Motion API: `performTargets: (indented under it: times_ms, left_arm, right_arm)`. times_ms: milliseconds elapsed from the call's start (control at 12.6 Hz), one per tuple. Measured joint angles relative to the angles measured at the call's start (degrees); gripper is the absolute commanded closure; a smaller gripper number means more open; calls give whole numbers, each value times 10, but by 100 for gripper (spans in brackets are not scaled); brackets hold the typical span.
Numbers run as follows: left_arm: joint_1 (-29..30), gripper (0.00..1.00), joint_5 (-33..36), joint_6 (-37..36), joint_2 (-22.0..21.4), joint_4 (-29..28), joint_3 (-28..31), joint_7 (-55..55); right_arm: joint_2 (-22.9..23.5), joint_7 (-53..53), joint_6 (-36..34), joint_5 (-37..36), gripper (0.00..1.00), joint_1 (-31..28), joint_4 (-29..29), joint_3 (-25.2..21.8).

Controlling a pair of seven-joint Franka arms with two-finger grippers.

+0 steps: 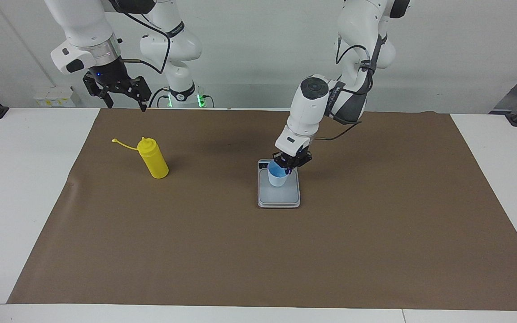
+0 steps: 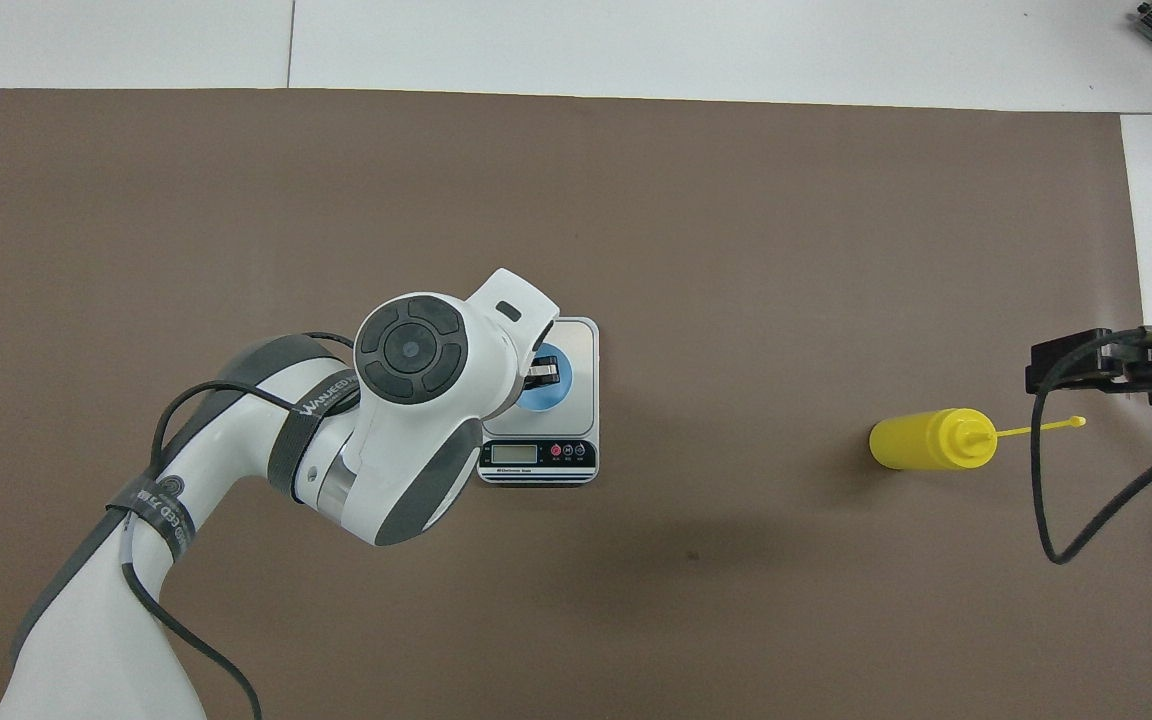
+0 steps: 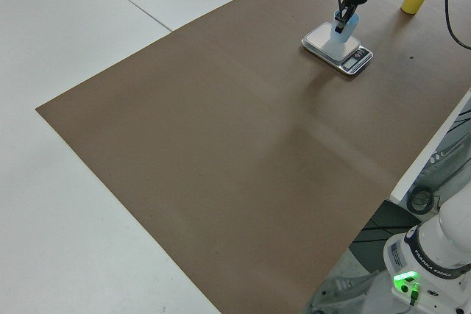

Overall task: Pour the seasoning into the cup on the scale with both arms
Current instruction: 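Carry the blue cup with the left gripper onto the scale, then release the cup and withdraw the left gripper to rest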

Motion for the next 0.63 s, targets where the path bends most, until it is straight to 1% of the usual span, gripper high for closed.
performTargets:
  times_ms: [237,316,395,474,633]
  left_arm:
    - [0,100,6,3,0,-6,0,0]
    - [-1,85,6,5,0,-10,0,0]
    - [-1,3,6,9,0,-12,0,0]
    - [-1,0,6,12,0,-13,0,0]
    - [-1,0,6,15,-1,-12,1,0]
  right_arm:
    - [0,0,0,0,0,0,0,0]
    - [0,0,0,0,0,0,0,0]
    - [0,0,0,0,0,0,0,0]
    - [0,0,0,0,0,0,0,0]
    - [0,0,0,0,0,0,0,0]
